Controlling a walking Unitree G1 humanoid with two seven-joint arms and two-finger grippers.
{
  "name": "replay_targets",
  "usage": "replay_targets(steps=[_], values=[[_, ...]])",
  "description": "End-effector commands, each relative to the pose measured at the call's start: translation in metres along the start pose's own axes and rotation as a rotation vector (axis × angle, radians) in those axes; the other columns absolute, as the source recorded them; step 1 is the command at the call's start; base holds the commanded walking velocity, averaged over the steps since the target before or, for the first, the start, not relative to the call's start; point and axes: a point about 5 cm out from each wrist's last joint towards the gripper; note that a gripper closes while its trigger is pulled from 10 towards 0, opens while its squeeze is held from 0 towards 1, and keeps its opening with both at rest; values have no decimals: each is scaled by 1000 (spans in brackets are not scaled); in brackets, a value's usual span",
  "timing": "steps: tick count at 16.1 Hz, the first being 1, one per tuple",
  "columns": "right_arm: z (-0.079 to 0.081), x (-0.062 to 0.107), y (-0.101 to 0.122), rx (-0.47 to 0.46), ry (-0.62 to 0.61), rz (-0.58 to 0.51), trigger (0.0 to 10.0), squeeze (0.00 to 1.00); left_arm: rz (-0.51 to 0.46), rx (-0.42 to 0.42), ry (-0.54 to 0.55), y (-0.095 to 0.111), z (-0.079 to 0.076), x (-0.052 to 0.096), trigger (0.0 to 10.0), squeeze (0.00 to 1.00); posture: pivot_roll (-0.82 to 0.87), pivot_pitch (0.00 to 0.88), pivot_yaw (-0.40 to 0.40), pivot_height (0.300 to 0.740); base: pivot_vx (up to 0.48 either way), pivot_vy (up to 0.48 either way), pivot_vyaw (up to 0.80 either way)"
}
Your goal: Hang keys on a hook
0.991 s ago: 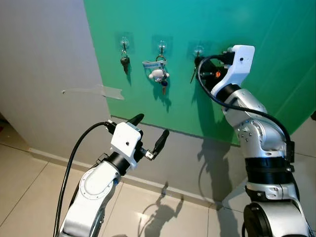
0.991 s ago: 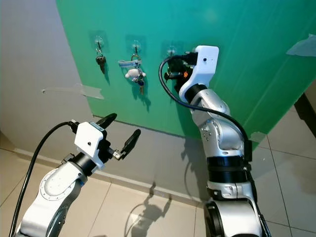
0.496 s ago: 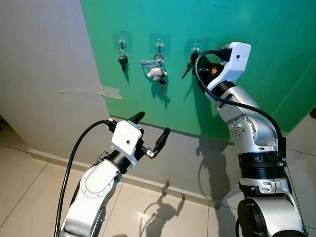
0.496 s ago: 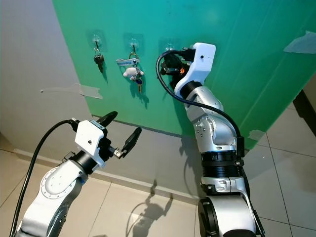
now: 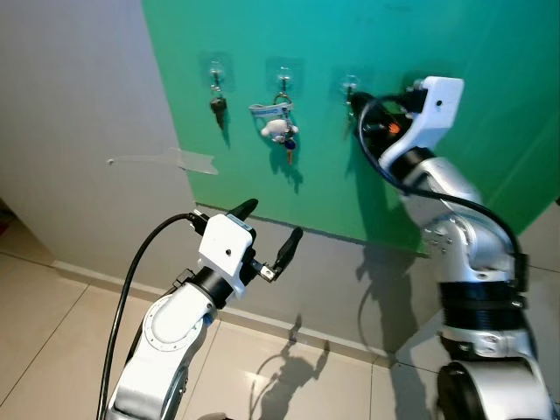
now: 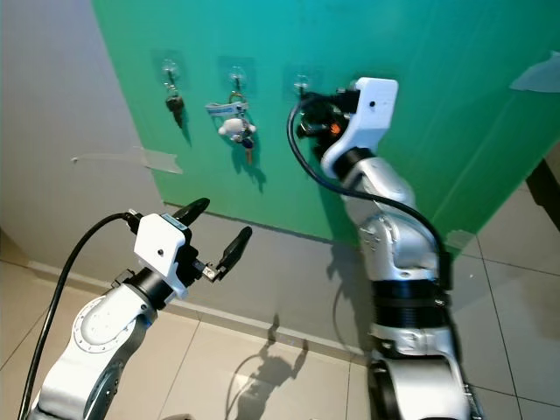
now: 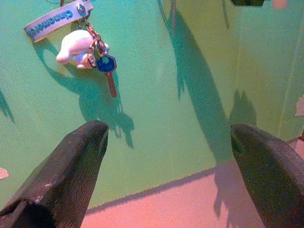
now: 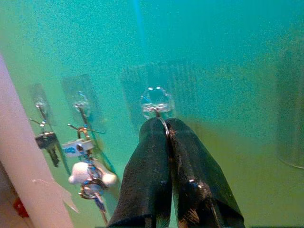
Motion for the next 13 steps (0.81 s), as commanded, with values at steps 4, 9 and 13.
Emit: replay_targets(steps=[4, 9, 13], values=[[-5, 8, -12, 51, -32, 67, 10000, 0, -4, -3, -18, 2, -2, 1, 10000, 0, 45, 0, -2, 740, 0, 0, 0], [3, 19, -39, 303, 113, 315, 10000, 0, 0, -6, -14, 1, -2, 2, 10000, 0, 50, 0, -6, 740, 0, 0, 0], [0, 57, -93, 451, 232, 655, 10000, 0, 5, -8, -16, 0, -3, 3, 10000, 0, 49, 0, -10, 740, 0, 0, 0]])
Point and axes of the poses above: a point about 5 cm out from each wrist's last joint towards the gripper, its own x axis pointing back from the gripper into the wrist, its own y axis along the axis of the wrist's last joint, z = x × y, and after that the axes turned 5 degrees about x, right-handed
